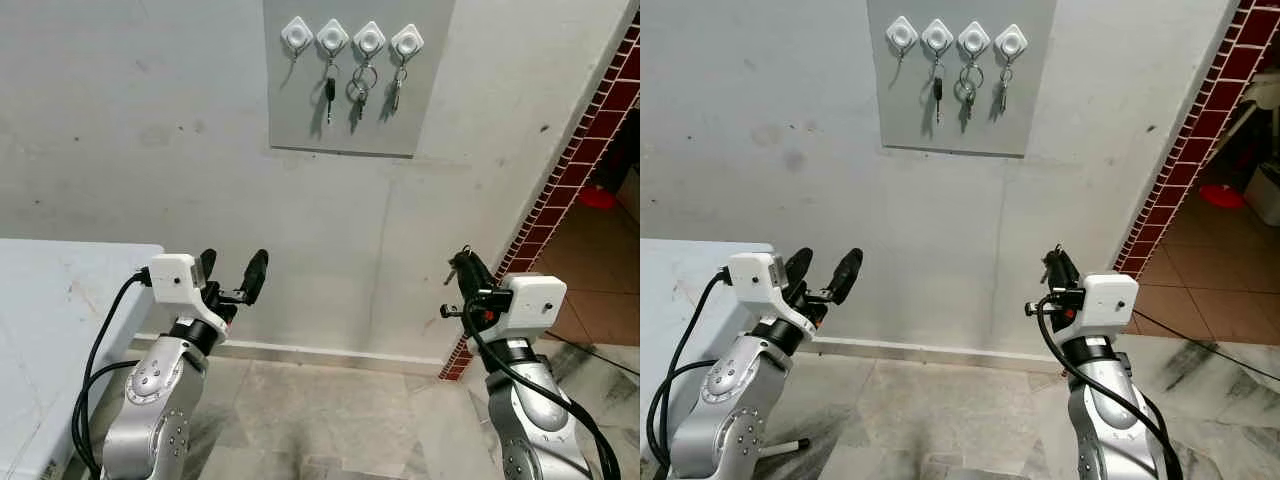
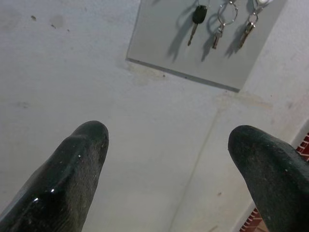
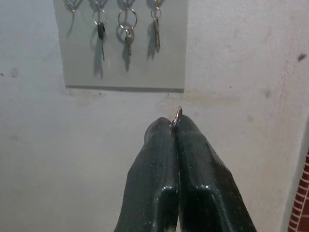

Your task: Hang keys on a hook

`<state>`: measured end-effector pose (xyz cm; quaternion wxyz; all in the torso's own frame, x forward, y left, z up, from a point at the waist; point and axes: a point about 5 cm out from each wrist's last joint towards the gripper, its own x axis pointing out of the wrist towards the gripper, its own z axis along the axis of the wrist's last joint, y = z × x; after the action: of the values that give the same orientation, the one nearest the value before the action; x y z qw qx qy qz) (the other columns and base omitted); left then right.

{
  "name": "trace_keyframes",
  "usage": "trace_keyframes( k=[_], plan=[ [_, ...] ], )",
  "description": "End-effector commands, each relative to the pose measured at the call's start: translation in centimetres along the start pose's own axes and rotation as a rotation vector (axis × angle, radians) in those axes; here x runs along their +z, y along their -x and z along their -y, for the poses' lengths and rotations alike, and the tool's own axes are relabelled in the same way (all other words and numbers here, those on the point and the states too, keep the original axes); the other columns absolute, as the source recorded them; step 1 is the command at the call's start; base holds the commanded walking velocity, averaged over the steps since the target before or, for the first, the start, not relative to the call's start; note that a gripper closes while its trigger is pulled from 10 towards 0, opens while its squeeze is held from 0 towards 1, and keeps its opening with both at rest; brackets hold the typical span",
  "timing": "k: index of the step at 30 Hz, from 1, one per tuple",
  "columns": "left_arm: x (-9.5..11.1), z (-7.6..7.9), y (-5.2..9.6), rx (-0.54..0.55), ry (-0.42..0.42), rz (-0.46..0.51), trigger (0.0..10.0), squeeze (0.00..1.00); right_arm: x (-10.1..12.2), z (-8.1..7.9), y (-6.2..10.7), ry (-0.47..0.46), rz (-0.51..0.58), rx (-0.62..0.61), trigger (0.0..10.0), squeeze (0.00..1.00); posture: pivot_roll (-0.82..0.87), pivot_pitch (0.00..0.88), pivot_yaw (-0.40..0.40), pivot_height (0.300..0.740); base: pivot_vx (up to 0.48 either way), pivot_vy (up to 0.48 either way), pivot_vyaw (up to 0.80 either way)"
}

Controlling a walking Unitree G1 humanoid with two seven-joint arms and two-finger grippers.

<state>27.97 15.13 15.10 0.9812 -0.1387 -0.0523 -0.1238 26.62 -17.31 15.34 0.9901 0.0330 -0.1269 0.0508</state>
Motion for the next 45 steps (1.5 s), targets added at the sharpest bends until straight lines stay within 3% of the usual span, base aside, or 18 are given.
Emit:
trace_keyframes(
  k=[1,45],
  plan=[
    [0.26,-0.24,-0.37,0.004,-0.004,-0.001,10.0,0.0,0.09,0.05,-0.31,-0.001,-0.001,-0.001,10.0,0.0,0.03,0.0,-0.034,0.74,0.244,0.0,0.0],
    [0.02,0.04,-0.77,0.019,0.028,0.008,10.0,0.0,-0.29,-0.2,-0.48,-0.005,-0.02,0.035,10.0,0.0,0.03,0.0,-0.051,0.74,0.307,0.0,0.0]
  ],
)
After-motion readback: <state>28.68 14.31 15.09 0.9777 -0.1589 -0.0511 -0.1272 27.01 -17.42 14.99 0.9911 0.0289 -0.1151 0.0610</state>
